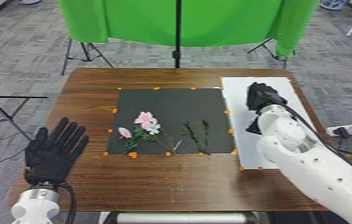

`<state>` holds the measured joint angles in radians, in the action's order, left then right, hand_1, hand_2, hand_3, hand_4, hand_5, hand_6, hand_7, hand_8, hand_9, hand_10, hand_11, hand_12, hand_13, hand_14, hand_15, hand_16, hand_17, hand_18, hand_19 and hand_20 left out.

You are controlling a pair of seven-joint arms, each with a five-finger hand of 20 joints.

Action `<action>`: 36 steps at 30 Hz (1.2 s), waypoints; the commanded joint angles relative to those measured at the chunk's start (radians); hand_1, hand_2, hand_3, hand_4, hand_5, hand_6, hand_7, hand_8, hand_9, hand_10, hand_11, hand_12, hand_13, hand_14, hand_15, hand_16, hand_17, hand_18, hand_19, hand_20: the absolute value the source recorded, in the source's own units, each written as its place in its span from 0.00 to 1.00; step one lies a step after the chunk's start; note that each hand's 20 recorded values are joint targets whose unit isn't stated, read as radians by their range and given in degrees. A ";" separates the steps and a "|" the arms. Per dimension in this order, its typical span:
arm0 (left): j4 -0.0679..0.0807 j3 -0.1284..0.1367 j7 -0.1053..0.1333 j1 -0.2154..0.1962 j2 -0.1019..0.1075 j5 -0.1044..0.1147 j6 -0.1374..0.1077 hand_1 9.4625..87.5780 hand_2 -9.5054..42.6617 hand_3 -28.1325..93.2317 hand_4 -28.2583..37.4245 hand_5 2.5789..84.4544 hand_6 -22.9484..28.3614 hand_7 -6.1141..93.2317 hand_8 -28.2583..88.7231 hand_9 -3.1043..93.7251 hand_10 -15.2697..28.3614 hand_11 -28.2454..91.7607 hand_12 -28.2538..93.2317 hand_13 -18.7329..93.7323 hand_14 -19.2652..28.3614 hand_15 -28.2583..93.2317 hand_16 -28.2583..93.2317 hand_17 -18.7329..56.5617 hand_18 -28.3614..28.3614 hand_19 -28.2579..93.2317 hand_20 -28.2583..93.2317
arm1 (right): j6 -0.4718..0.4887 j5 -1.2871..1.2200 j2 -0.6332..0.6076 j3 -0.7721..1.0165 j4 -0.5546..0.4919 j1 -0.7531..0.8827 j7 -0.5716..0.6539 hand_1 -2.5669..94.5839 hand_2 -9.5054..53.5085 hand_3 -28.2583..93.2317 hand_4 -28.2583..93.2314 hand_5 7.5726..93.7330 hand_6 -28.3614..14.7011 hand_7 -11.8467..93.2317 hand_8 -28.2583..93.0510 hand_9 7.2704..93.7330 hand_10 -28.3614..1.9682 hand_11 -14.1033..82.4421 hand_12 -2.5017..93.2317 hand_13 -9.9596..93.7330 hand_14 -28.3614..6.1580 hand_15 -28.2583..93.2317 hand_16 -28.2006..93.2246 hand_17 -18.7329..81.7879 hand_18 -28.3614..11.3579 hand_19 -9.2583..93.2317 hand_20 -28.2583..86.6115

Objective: Arrange flowers

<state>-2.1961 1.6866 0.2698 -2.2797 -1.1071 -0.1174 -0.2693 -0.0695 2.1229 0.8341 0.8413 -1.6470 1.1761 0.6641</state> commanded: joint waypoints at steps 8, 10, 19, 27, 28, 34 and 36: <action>0.007 -0.025 -0.015 0.005 0.002 -0.004 -0.015 0.21 0.45 0.86 0.00 0.50 0.62 0.15 0.18 0.41 0.68 0.38 0.33 0.41 0.69 0.47 0.20 0.20 0.72 0.44 0.35 | 0.095 0.052 0.102 -0.259 -0.205 -0.115 -0.150 0.74 0.00 0.75 0.00 0.80 0.62 0.42 0.29 0.91 0.62 0.27 0.50 0.81 0.59 0.57 0.60 0.54 0.18 0.91 0.63; 0.004 -0.026 -0.013 0.001 0.006 0.002 -0.016 0.21 0.45 0.86 0.00 0.50 0.62 0.15 0.18 0.40 0.68 0.38 0.33 0.41 0.69 0.47 0.20 0.20 0.72 0.44 0.35 | 0.114 0.047 0.109 -0.300 -0.202 -0.133 -0.165 0.74 0.00 0.75 0.00 0.80 0.62 0.42 0.28 0.90 0.62 0.26 0.49 0.80 0.59 0.57 0.60 0.54 0.18 0.91 0.63; 0.000 -0.018 -0.025 -0.006 -0.006 0.001 -0.011 0.21 0.45 0.86 0.00 0.51 0.63 0.15 0.18 0.41 0.68 0.38 0.33 0.41 0.70 0.48 0.20 0.20 0.72 0.44 0.35 | 0.095 0.049 0.138 -0.372 -0.165 -0.151 -0.136 0.73 0.00 0.76 0.00 0.79 0.62 0.40 0.27 0.90 0.60 0.26 0.47 0.80 0.59 0.56 0.59 0.54 0.19 0.90 0.62; -0.008 0.001 -0.034 -0.023 -0.009 0.003 -0.022 0.22 0.46 0.86 0.00 0.51 0.63 0.15 0.18 0.41 0.68 0.38 0.33 0.42 0.70 0.48 0.20 0.20 0.72 0.44 0.35 | 0.124 0.041 0.132 -0.343 -0.191 -0.132 -0.114 0.70 0.00 0.77 0.00 0.69 0.60 0.27 0.14 0.72 0.49 0.31 0.21 0.76 0.60 0.54 0.57 0.53 0.18 0.90 0.60; -0.007 0.001 -0.033 -0.024 -0.008 0.005 -0.021 0.21 0.46 0.86 0.00 0.51 0.63 0.15 0.18 0.41 0.68 0.38 0.33 0.41 0.70 0.48 0.20 0.20 0.72 0.44 0.35 | 0.123 0.039 0.133 -0.341 -0.193 -0.127 -0.111 0.70 0.00 0.77 0.00 0.68 0.60 0.27 0.14 0.72 0.48 0.31 0.20 0.76 0.59 0.54 0.57 0.52 0.18 0.90 0.60; -0.012 0.008 -0.040 -0.032 -0.006 0.003 -0.012 0.21 0.46 0.86 0.00 0.51 0.63 0.15 0.18 0.41 0.68 0.38 0.33 0.42 0.70 0.48 0.20 0.20 0.71 0.44 0.35 | 0.139 0.034 0.134 -0.336 -0.212 -0.112 -0.103 0.67 0.00 0.77 0.00 0.64 0.57 0.24 0.13 0.66 0.45 0.27 0.18 0.75 0.57 0.54 0.56 0.51 0.16 0.90 0.60; -0.016 0.010 -0.039 -0.037 -0.005 0.003 -0.012 0.21 0.46 0.86 0.00 0.51 0.63 0.15 0.18 0.41 0.68 0.38 0.33 0.42 0.70 0.48 0.20 0.20 0.72 0.44 0.35 | 0.134 0.027 0.130 -0.333 -0.223 -0.107 -0.099 0.64 0.00 0.79 0.00 0.64 0.57 0.24 0.14 0.65 0.44 0.27 0.18 0.74 0.55 0.55 0.54 0.51 0.15 0.91 0.60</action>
<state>-2.2006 1.6871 0.2452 -2.2889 -1.1087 -0.1178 -0.2781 0.0541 2.1532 0.9711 0.5018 -1.8358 1.0561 0.5509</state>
